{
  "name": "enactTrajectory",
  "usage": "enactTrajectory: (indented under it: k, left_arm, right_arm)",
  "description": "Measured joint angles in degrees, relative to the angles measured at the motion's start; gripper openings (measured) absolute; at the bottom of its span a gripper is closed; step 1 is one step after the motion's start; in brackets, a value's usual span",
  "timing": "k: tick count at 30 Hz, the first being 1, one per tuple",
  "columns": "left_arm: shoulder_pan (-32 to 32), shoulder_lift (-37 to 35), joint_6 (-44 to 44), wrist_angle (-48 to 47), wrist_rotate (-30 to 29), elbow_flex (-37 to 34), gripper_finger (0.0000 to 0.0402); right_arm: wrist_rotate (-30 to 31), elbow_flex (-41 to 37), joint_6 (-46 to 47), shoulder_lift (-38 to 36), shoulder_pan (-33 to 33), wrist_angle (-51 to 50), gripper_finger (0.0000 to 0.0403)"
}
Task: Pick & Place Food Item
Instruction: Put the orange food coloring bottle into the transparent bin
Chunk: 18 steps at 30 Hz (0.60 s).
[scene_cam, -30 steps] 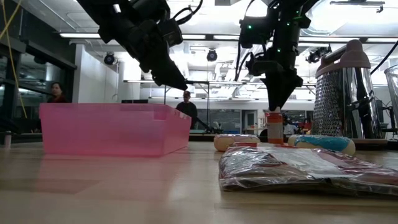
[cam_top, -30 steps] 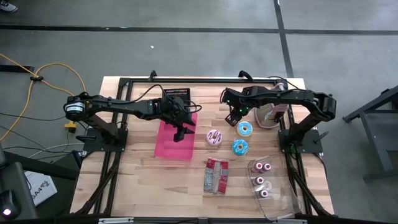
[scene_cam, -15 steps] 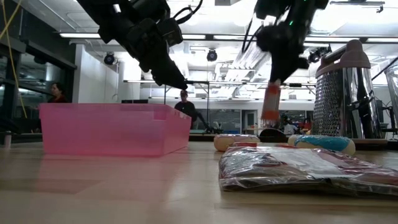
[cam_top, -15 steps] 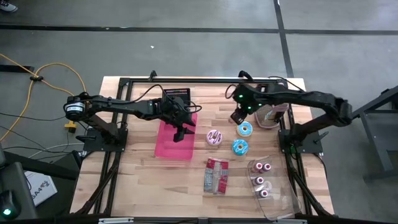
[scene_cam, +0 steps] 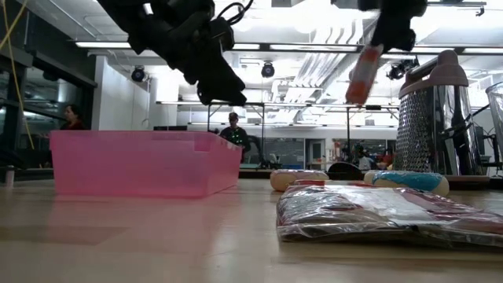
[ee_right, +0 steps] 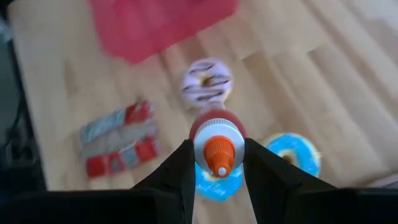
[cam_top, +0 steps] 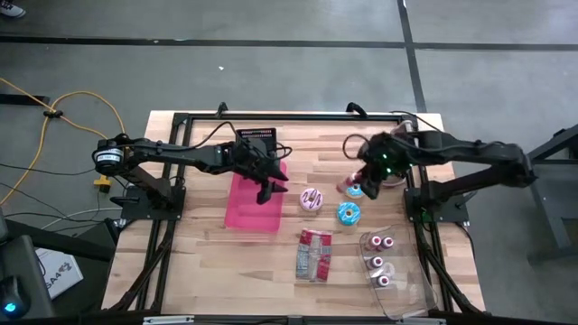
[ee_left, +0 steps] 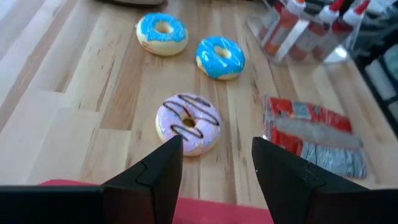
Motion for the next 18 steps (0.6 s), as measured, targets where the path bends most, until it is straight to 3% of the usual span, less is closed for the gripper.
enactTrajectory:
  k: [10, 18]
  left_arm:
    - [0.0, 0.0, -4.0, 0.9, -3.1, 0.0, 0.0187]
    - [-0.1, 0.0, -5.9, 1.2, -5.0, 0.0, 0.0187]
  right_arm:
    - [0.6, 0.2, 5.2, -2.2, 14.9, -4.4, 0.0102]
    - [5.3, 5.8, 13.1, -2.2, 27.0, -10.1, 0.0102]
